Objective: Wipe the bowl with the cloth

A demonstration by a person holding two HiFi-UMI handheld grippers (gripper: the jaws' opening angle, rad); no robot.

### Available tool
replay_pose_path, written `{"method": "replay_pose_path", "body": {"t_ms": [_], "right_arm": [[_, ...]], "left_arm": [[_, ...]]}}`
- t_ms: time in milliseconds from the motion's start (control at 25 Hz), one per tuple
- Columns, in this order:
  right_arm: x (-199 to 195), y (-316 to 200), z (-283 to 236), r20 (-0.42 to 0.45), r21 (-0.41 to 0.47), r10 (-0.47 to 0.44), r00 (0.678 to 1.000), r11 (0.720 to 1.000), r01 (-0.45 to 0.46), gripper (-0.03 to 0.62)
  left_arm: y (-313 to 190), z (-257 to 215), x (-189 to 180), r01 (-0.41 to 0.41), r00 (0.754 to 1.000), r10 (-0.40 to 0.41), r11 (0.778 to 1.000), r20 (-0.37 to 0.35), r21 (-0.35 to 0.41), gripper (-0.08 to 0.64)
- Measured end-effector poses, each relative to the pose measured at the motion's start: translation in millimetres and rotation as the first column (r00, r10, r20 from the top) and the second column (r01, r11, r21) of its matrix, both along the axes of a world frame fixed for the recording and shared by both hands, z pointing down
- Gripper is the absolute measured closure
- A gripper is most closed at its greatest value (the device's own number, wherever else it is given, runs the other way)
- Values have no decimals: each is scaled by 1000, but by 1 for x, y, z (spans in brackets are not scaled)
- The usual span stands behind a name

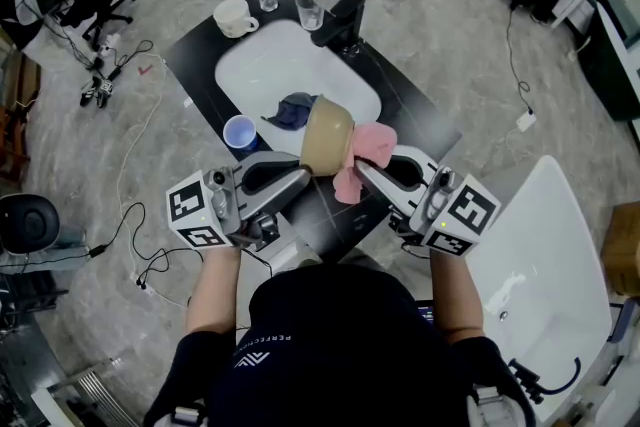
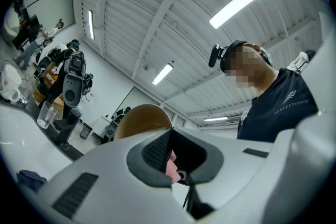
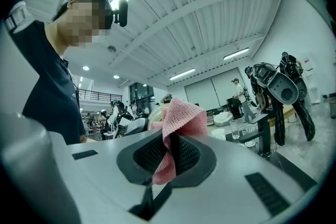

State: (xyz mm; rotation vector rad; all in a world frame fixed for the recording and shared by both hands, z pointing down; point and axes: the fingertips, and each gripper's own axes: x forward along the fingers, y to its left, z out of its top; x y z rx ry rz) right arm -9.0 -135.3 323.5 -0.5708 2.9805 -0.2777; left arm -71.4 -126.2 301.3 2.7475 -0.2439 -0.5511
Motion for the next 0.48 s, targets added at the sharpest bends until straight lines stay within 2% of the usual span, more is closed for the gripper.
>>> {"method": "replay_pose_path", "body": {"t_ms": [480], "right_arm": [[2, 3, 2, -17, 16, 12, 1000, 1000, -12, 549]], "left_arm": [[-10, 19, 1, 77, 993, -73, 996, 92, -33, 546]]}}
